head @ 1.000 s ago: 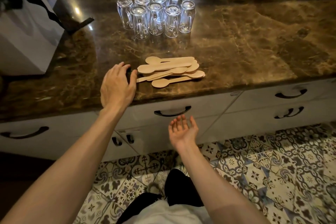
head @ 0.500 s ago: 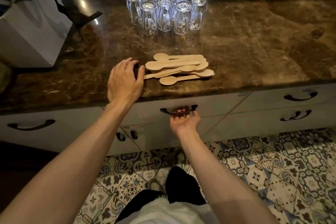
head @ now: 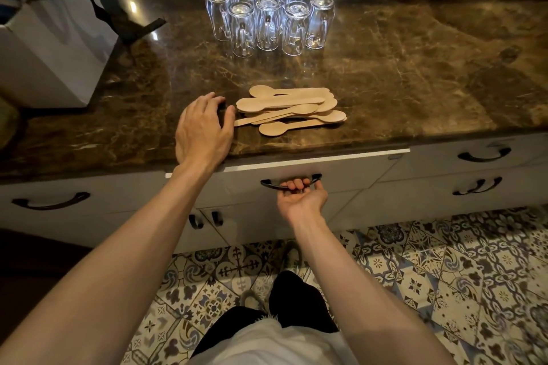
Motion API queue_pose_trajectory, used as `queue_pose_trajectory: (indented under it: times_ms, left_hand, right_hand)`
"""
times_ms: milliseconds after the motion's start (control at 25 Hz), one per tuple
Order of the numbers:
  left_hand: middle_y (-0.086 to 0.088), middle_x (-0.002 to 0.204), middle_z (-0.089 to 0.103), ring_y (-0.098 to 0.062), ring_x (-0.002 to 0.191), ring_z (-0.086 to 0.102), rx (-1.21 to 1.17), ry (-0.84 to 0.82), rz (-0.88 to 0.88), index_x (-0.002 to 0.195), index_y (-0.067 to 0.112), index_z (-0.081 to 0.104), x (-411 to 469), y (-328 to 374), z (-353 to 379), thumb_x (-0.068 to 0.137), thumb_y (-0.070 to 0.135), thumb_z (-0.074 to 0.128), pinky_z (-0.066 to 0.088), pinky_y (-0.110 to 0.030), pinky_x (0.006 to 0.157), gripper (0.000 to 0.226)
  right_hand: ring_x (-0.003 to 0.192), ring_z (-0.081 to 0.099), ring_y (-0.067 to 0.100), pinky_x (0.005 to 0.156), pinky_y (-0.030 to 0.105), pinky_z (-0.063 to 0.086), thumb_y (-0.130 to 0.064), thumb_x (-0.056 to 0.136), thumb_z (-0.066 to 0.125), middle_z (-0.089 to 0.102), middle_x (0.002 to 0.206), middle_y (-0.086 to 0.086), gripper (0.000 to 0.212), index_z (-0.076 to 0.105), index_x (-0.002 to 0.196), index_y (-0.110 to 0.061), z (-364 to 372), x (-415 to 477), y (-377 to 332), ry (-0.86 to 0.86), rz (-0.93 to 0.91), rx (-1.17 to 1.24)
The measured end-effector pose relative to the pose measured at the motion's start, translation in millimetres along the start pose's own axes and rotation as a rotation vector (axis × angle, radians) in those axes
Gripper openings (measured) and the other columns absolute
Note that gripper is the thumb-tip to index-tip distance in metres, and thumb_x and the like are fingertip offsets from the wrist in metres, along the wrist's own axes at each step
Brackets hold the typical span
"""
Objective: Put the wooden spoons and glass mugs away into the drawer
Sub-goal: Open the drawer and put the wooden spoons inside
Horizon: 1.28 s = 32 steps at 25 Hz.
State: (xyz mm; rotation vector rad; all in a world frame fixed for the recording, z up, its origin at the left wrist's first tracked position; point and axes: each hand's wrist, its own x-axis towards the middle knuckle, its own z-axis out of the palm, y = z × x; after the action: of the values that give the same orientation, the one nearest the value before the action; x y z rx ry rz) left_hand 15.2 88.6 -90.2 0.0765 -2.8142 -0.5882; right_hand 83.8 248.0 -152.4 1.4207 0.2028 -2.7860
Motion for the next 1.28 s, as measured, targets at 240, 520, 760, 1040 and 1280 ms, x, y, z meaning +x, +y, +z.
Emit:
queue_pose_trajectory:
  times_ms: [240, 520, 760, 1040, 1280]
  left_hand:
    - [-0.003, 0.139, 0.05, -0.02, 0.13, 0.042, 0.005, 0.015, 0.005, 0.131, 0.017, 0.051, -1, 0, 1, 0.096, 0.044, 0.037, 0.03, -0.039, 0.111, 0.046]
    - [-0.005, 0.139, 0.05, -0.021, 0.13, 0.042, -0.002, 0.02, 0.011, 0.131, 0.015, 0.052, -2, 0, -1, 0.097, 0.041, 0.037, 0.03, -0.039, 0.111, 0.045]
    - [-0.005, 0.139, 0.05, -0.021, 0.13, 0.042, -0.012, 0.019, 0.022, 0.131, 0.014, 0.052, -3, 0, -2, 0.096, 0.04, 0.038, 0.028, -0.038, 0.111, 0.045]
    - [-0.005, 0.14, 0.049, -0.022, 0.131, 0.041, -0.016, 0.011, 0.023, 0.132, 0.015, 0.05, -3, -1, -1, 0.096, 0.042, 0.038, 0.029, -0.039, 0.112, 0.046]
    - [-0.005, 0.14, 0.049, -0.021, 0.131, 0.041, -0.021, 0.013, 0.024, 0.132, 0.016, 0.05, -4, -1, -1, 0.096, 0.042, 0.038, 0.029, -0.039, 0.112, 0.046]
  right_hand:
    - [0.048, 0.029, 0.014, 0.051, 0.023, 0.029, -0.037, 0.095, 0.04, 0.034, 0.048, -0.002, 0.042, 0.04, 0.058, -0.018, -19, -15, 0, 0.04, -0.006, -0.014]
    - [0.052, 0.03, 0.015, 0.054, 0.025, 0.029, -0.037, 0.095, 0.037, 0.034, 0.054, 0.0, 0.039, 0.04, 0.061, -0.017, -52, -41, -6, 0.126, 0.034, -0.023]
    - [0.053, 0.029, 0.015, 0.056, 0.026, 0.031, -0.033, 0.093, 0.037, 0.034, 0.054, 0.0, 0.036, 0.039, 0.061, -0.017, -86, -65, -9, 0.199, 0.042, -0.028]
    - [0.057, 0.039, 0.019, 0.061, 0.034, 0.042, -0.036, 0.095, 0.038, 0.048, 0.042, 0.006, 0.04, 0.045, 0.063, -0.013, -125, -94, -13, 0.232, 0.071, -0.033]
    - [0.058, 0.032, 0.018, 0.078, 0.033, 0.038, -0.038, 0.094, 0.039, 0.037, 0.057, 0.003, 0.039, 0.041, 0.063, -0.015, -150, -106, -14, 0.32, 0.071, -0.018]
